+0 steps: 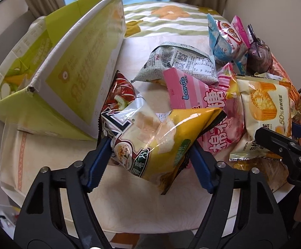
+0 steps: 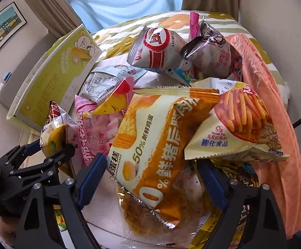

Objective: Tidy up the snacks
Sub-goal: 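Grasp a yellow chip bag with the left tool while the right grasps an orange cheese-stick bag, then carry both bags over the green box and open both tools to drop them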

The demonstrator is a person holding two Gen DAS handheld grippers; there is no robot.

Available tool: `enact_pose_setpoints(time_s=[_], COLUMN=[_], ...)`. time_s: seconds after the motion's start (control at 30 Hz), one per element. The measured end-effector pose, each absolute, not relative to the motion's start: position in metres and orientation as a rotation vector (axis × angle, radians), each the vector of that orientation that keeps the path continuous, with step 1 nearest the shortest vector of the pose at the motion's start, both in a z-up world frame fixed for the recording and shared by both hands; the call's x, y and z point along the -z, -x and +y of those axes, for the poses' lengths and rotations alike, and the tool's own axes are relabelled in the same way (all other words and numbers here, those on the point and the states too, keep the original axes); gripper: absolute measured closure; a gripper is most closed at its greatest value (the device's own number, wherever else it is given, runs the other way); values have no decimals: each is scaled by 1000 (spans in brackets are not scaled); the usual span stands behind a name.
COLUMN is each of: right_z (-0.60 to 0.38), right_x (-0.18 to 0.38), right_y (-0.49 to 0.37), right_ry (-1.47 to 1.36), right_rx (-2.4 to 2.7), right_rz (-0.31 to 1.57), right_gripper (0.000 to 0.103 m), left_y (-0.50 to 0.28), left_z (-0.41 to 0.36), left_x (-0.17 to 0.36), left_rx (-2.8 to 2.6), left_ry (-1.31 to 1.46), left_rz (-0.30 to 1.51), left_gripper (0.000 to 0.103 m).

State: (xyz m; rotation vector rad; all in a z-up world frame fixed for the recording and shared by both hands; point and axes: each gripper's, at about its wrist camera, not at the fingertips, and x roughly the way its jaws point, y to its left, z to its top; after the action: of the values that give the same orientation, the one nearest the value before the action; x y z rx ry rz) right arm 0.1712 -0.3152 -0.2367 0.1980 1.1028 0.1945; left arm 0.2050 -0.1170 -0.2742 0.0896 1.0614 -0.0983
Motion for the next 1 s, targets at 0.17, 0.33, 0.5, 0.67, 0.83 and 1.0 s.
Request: enact_pose_setpoints(time_s=[0.17,0.33,0.5,0.67,0.83,1.0], right_z=[-317,-313,-314,-312,-306,-290], right_x=[241,240,231,206,170,133], right_y=[-178,-182,-179,-171,-169,-178], right_ry=[-223,-203,-192,-192,-167,-130], right_rx=[-199,-195,-207,-226,-253,-287], right_rz=[1106,1095,1075,1028,972,914], right_gripper=[17,44,47,47,47,47], left_y=[-202,-195,-185,-177,-172,-181], left_z=[-114,-116,-122,-124,-119,-95], left_x=[272,267,252,224,178,133], left_rx=[98,103,118,125,121,97], left_ry=[-83,-97,-112,-107,-85,-62], left_rz=[1061,1058,1039,996,913,836], left_gripper=[37,38,38,38,38,38])
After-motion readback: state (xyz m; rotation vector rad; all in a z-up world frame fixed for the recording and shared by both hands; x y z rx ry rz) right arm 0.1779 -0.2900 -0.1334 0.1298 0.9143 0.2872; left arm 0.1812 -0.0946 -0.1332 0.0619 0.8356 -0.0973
